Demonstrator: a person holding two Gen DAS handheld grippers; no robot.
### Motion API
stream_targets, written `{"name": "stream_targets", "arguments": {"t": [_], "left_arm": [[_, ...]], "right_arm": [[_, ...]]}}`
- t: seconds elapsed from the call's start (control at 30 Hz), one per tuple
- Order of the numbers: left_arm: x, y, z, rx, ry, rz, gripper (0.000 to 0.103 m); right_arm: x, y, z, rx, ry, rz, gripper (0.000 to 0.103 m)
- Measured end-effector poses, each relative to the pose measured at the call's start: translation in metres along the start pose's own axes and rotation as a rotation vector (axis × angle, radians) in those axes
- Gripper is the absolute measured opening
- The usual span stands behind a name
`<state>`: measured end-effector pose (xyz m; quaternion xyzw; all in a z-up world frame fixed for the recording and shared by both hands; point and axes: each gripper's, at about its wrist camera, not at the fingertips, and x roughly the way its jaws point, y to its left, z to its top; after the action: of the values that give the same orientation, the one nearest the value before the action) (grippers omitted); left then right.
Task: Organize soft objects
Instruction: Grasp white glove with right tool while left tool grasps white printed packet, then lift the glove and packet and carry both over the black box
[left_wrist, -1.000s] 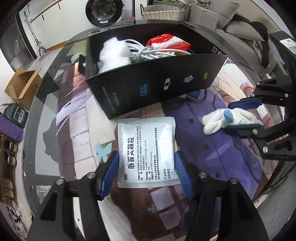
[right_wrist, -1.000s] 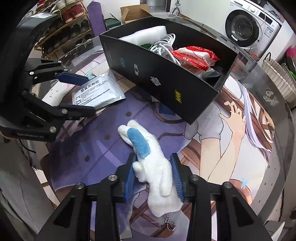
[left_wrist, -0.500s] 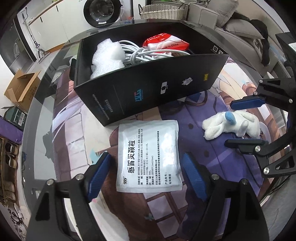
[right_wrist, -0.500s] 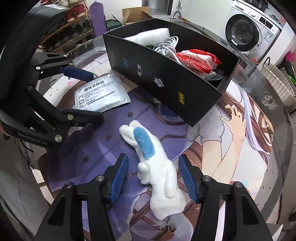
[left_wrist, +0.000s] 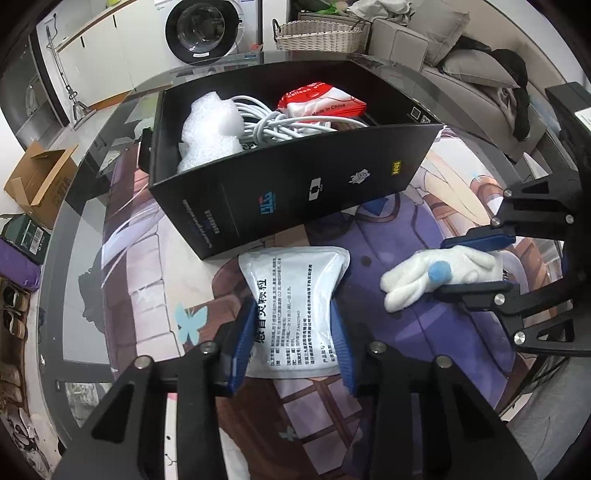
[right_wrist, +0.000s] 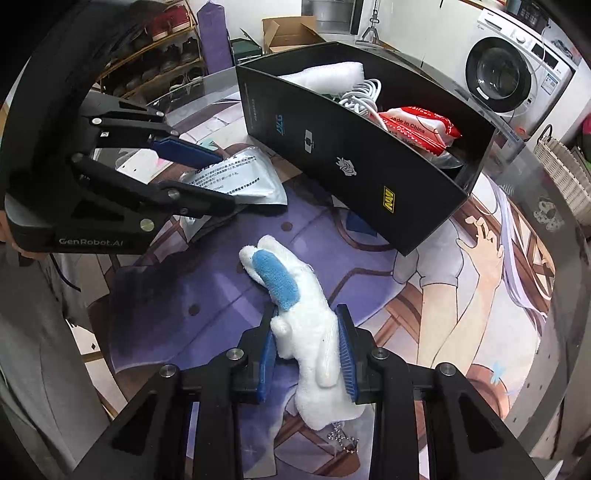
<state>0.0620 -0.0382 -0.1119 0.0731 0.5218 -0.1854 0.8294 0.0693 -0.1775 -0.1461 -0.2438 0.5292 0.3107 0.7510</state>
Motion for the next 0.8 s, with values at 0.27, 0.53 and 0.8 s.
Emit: {"name": "stream_targets", "arguments": {"t": [0.27,0.53,0.8], "left_arm": [[-0.002,-0.006,0.001,0.0,-0.007,0.003,0.035],[-0.016,-0.013,0.003,0.021,-0.051,-0.007,0.034],[-0.038,-0.016,0.01,0.039,-0.155,-0.013,0.034]], "right_arm": [[0.001,-0.003,0.0,0.011,-0.008,-0.009,0.03],[-0.011,-0.005,-0.003,0.025,-0.038,-0.02,0.03],[-0.046,-0.01,0.004,0.058,-0.181,-0.041,0.03]]}}
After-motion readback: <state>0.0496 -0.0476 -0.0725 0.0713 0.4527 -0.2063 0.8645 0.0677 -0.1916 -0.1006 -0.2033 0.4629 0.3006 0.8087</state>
